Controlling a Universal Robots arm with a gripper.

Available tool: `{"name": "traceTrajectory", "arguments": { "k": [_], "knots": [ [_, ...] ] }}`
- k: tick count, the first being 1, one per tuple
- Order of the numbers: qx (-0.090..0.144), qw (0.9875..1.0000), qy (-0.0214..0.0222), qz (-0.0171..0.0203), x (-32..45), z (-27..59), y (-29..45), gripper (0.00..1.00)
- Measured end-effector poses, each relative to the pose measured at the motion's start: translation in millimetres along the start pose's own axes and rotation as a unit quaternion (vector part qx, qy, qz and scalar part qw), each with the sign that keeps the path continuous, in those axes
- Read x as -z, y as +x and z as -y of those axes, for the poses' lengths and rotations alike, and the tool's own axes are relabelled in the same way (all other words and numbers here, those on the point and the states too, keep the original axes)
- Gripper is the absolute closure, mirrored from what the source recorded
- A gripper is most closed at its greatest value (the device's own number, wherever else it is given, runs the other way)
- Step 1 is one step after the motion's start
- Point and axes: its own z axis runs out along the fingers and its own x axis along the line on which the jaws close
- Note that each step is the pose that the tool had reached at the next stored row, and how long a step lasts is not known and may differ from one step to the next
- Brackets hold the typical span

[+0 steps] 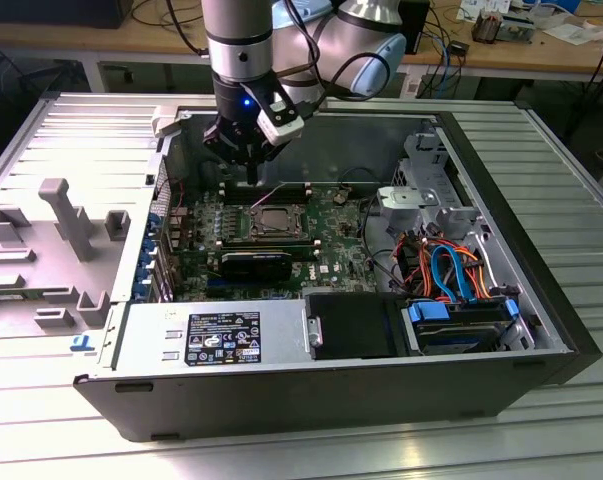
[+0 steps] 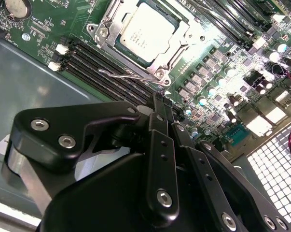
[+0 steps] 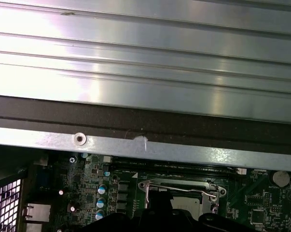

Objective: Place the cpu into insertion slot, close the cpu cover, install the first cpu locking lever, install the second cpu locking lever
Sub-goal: 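Install the first cpu locking lever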

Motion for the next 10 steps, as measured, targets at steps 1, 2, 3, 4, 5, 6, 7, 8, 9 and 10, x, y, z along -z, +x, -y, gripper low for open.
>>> {"name": "traceTrajectory", "arguments": {
  "k": [1, 2, 3, 4, 5, 6, 7, 8, 9, 10],
  "knots": [
    [0.000, 1.0000, 0.0000, 0.0000, 0.0, 0.0, 0.0, 0.89],
    [0.000, 1.0000, 0.0000, 0.0000, 0.0, 0.0, 0.0, 0.89],
    [0.000, 1.0000, 0.0000, 0.0000, -0.1, 0.0, 0.0, 0.89],
    [-0.007, 1.0000, 0.0008, 0.0026, -6.6, 0.6, -6.8, 0.89],
    [-0.033, 0.9995, 0.0021, 0.0029, -8.8, 0.8, -9.6, 0.89],
    [-0.033, 0.9995, 0.0020, 0.0029, -9.4, 0.9, -11.3, 0.89],
    [-0.033, 0.9995, 0.0020, 0.0029, -9.6, 0.9, -13.0, 0.89],
    [-0.033, 0.9995, 0.0021, 0.0029, -9.8, 1.0, -15.3, 0.89],
    [-0.033, 0.9995, 0.0020, 0.0029, -10.1, 1.2, -17.0, 0.89],
    [-0.033, 0.9995, 0.0020, 0.0029, -10.2, 1.2, -17.8, 0.89]
  ]
}}
